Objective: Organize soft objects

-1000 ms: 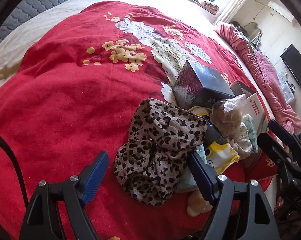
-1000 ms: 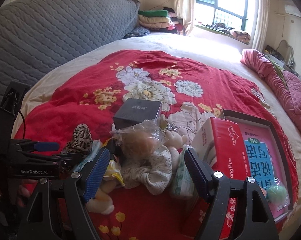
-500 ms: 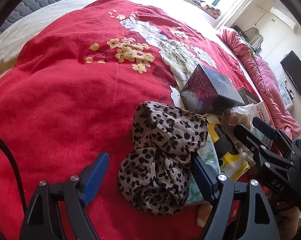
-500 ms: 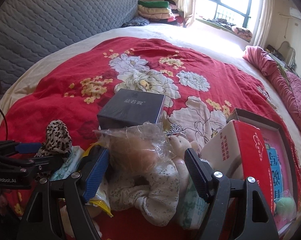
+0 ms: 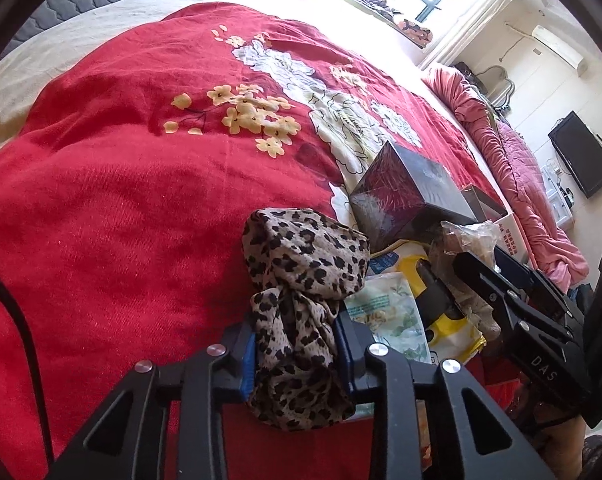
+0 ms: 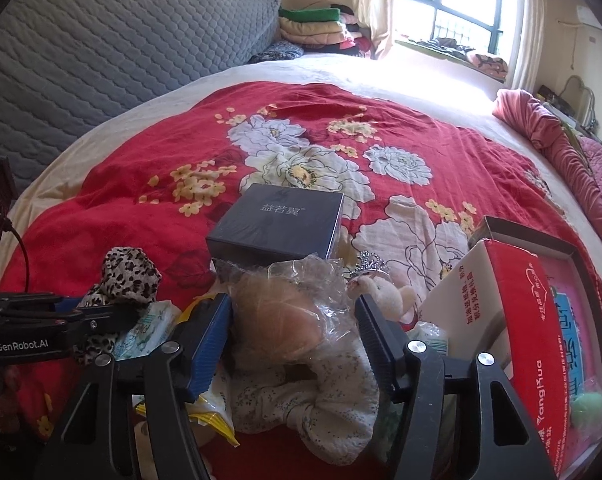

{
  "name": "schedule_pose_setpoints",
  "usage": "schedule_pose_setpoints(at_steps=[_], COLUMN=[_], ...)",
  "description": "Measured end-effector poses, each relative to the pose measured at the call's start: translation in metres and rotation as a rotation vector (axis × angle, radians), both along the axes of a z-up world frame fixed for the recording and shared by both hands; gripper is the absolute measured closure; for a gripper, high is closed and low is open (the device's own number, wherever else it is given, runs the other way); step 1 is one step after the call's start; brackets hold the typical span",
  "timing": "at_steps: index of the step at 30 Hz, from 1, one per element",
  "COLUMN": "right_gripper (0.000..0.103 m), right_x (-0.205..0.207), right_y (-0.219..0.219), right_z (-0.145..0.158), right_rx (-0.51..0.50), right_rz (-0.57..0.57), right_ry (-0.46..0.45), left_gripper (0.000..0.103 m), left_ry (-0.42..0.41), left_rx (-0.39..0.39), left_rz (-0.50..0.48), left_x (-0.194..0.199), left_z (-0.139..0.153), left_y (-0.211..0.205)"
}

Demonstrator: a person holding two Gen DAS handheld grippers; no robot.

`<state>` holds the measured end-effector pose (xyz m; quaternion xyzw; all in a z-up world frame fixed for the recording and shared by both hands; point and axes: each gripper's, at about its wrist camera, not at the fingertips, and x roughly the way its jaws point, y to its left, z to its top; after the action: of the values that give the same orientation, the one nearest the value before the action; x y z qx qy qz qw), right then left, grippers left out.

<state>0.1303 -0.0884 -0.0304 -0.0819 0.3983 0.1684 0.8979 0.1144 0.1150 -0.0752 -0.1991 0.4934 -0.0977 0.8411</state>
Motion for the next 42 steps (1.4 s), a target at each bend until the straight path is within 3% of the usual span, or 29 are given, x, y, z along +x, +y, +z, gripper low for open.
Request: schedule_pose_setpoints(at_steps=[10,21,42], right_gripper=[0.041,0.041,0.041], right_x=[-0.013,-0.037,-0.08], right_y=[-0.008,-0.034,-0.126], right_z=[0.021,0.051,0.11], right_rx=[0.052,0.109,0.217], right_rz=[-0.003,-0.018,-0.143], right_ry=[-0.057,-0.107,-0.252], left_gripper=[0.08,0.08,0.081], left_ry=[-0.09,-0.129,-0.224], left_rx=[0.036,0.085,0.182], left_rz=[-0.007,-0.01,-0.109], left_x=[-0.008,-0.025,-0.038], left_z=[0.024,0.051,0.123], left_y=[-0.005,-0.019,-0.109])
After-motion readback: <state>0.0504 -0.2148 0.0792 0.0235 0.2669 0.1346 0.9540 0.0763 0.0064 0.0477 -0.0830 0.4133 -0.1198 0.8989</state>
